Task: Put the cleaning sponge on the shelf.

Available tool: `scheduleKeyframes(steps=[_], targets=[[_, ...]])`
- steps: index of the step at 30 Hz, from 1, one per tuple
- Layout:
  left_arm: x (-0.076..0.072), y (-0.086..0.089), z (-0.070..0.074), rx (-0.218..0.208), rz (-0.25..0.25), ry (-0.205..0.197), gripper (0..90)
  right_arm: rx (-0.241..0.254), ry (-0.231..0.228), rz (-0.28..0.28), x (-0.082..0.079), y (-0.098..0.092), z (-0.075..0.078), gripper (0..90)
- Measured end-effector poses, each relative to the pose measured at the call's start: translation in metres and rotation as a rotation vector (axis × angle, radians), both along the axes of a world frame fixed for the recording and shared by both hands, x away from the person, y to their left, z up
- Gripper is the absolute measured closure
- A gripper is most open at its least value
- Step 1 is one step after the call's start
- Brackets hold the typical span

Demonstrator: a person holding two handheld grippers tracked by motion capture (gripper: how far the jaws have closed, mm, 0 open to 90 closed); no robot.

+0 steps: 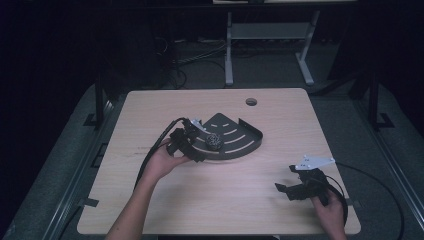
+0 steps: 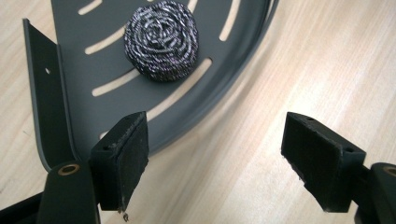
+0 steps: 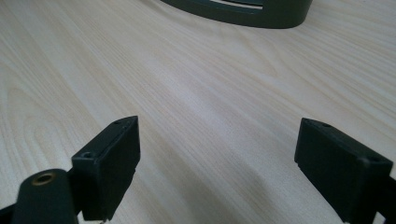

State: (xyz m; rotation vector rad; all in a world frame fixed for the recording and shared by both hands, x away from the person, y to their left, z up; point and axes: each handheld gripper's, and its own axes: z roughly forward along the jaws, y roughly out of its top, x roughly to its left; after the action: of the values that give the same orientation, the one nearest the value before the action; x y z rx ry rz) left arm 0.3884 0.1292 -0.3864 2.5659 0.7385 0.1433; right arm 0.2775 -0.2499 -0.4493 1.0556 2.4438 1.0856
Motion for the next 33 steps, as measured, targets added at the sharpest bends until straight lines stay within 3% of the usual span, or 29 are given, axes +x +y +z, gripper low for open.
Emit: scheduleKeyframes(steps=[33], targets=[[-0.043,0.037,-0.012,-0.031,0.015,0.006,22.6,-0.012,0.010,0.004,0.000,0.003,-0.002,13.8]])
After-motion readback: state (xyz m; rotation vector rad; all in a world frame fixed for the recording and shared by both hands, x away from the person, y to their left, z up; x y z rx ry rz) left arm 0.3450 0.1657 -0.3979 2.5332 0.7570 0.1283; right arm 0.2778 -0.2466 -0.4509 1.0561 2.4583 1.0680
